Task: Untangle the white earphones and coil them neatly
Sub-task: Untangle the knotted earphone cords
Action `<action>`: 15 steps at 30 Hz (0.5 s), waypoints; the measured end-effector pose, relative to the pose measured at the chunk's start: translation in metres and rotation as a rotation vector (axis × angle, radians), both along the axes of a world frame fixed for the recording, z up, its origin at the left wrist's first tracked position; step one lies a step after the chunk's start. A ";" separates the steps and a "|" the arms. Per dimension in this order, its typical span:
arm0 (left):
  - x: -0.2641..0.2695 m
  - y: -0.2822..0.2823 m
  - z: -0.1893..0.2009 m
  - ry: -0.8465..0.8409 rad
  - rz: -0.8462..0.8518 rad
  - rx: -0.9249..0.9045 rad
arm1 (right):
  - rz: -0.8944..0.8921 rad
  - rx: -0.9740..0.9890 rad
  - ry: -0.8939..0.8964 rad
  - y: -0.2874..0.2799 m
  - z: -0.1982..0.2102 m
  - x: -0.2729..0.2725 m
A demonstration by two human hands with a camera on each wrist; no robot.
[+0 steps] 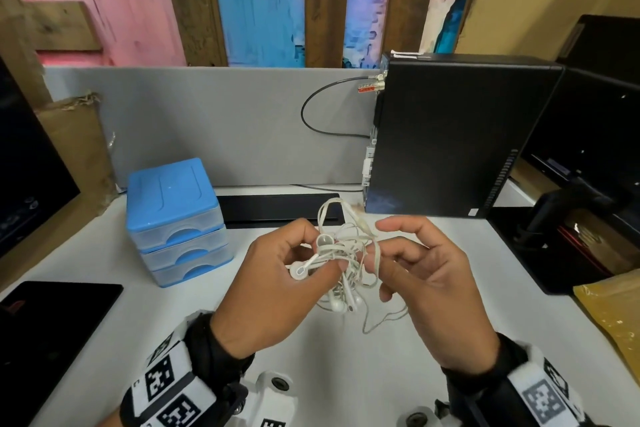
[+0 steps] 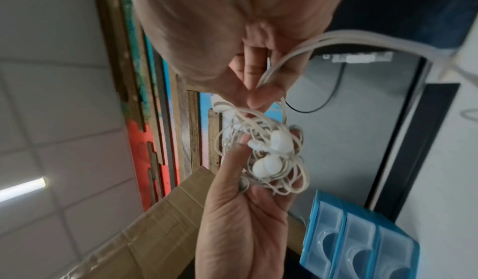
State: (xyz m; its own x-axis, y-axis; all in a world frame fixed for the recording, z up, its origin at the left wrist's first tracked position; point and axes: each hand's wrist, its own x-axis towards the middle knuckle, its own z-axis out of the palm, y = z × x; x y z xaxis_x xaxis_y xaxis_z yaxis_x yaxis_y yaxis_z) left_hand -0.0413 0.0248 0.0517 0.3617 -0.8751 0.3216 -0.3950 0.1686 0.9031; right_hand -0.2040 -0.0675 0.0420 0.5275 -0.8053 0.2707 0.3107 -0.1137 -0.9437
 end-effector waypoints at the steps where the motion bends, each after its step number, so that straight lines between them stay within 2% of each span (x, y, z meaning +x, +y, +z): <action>1: 0.000 0.001 0.000 -0.010 0.002 -0.003 | -0.008 -0.020 0.007 0.002 0.003 0.000; 9: -0.003 0.001 -0.006 -0.145 0.007 -0.063 | -0.002 -0.174 0.068 0.014 0.010 -0.004; 15: 0.001 -0.001 -0.010 -0.349 0.062 -0.215 | 0.032 -0.319 0.097 0.018 0.010 -0.008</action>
State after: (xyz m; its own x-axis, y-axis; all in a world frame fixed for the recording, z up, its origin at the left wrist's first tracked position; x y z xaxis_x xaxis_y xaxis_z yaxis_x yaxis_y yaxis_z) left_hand -0.0403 0.0242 0.0416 0.2482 -0.7549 0.6071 -0.6865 0.3051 0.6600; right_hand -0.2120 -0.0491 0.0525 0.5870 -0.6704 0.4538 0.2296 -0.3997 -0.8874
